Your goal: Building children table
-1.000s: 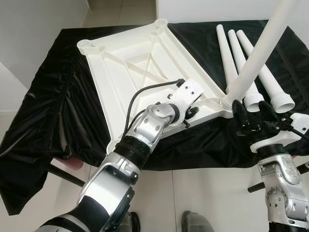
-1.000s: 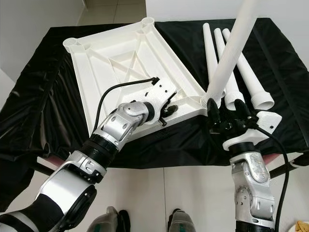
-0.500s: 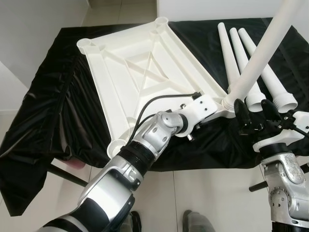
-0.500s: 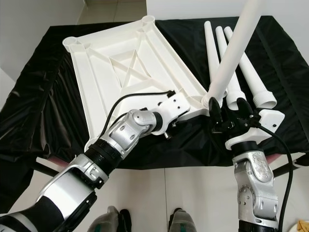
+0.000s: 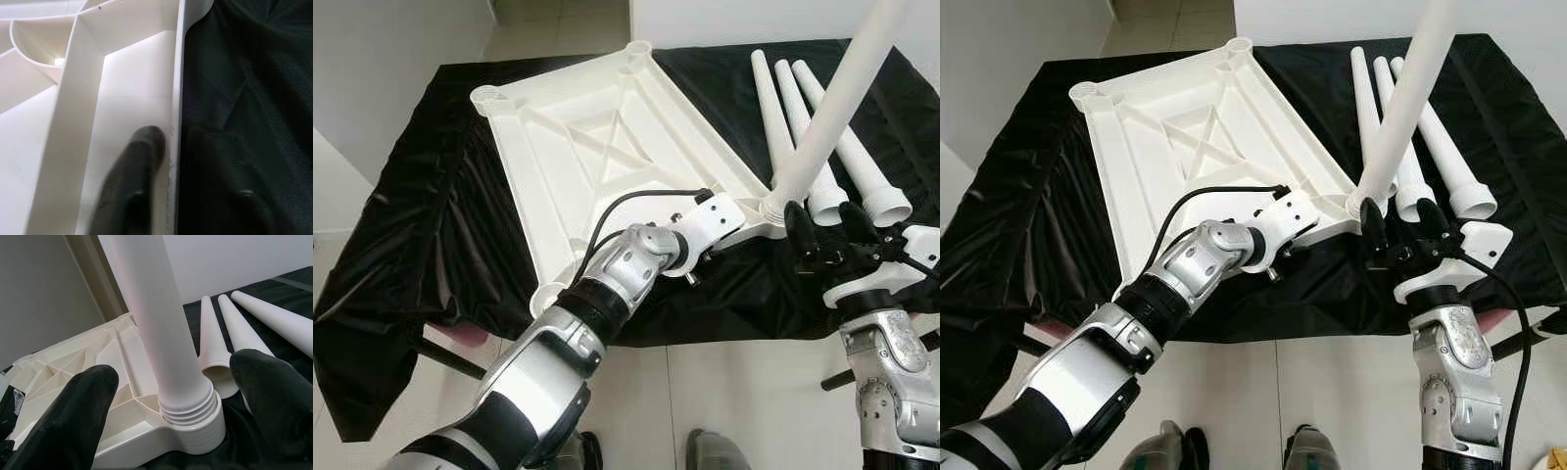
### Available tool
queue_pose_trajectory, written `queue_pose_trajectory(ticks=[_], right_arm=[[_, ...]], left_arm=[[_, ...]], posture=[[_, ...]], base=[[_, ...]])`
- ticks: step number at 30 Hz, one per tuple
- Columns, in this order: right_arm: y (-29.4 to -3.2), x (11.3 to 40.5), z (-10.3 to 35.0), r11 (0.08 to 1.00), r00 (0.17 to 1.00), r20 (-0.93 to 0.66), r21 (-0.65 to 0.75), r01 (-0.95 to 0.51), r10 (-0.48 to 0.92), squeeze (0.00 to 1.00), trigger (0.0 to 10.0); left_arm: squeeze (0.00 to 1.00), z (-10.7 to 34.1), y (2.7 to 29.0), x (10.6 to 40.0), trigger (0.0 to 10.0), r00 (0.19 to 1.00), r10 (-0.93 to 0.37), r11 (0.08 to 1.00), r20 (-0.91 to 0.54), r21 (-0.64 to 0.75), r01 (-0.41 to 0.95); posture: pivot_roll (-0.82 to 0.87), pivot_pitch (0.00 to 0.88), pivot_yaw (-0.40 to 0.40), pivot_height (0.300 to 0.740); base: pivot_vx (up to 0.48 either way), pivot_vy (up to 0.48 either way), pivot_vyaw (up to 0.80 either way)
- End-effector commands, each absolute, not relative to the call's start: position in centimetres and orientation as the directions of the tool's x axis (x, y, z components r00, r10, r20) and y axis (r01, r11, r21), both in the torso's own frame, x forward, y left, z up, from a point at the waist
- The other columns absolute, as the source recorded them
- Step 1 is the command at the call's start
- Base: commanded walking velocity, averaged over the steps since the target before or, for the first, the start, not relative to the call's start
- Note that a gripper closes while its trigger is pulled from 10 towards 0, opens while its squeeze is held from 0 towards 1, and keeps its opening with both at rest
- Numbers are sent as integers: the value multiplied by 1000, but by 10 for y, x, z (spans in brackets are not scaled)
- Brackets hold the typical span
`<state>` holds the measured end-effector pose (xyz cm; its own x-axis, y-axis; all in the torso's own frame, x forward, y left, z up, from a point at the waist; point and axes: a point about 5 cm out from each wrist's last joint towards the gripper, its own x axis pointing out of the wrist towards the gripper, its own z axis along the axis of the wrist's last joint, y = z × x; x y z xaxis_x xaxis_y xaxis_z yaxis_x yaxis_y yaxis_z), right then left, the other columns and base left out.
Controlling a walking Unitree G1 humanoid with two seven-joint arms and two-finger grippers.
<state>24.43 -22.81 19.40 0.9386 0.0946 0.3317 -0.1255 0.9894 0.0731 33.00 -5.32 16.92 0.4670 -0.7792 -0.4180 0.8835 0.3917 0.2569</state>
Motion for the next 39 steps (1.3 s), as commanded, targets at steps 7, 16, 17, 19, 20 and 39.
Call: queue_pose_trajectory(ticks=[7, 16, 17, 19, 20, 39], right_arm=[[-224, 246, 190, 988, 943, 317, 74, -135, 105, 0, 10000], [-224, 247, 188, 986, 944, 304, 65, -154, 127, 0, 10000], [-224, 247, 188, 986, 944, 304, 65, -154, 127, 0, 10000], [-223, 248, 187, 985, 944, 302, 63, -158, 132, 0, 10000], [-223, 248, 187, 985, 944, 301, 62, -162, 137, 0, 10000], [-205, 253, 183, 909, 892, 204, 23, -416, 403, 0, 10000]], left_arm=[[0, 158, -54, 323, 0, 480, -768, 373, -425, 314, 873], [0, 149, -20, 318, 0, 372, -791, 210, -485, 355, 911], [0, 149, -20, 318, 0, 372, -791, 210, -485, 355, 911], [0, 149, -10, 314, 0, 341, -804, 173, -487, 357, 918], [0, 149, -2, 312, 0, 316, -813, 150, -489, 350, 925], [0, 154, 38, 321, 10000, 374, -773, 192, -512, 372, 908]], posture=[[-172, 99, 143, 740], [-162, 98, 144, 740], [-162, 98, 144, 740], [-162, 98, 144, 740], [-162, 98, 144, 740], [-124, 124, 113, 740]], base=[[0, 0, 0], [0, 0, 0], [0, 0, 0], [0, 0, 0], [0, 0, 0], [0, 0, 0]])
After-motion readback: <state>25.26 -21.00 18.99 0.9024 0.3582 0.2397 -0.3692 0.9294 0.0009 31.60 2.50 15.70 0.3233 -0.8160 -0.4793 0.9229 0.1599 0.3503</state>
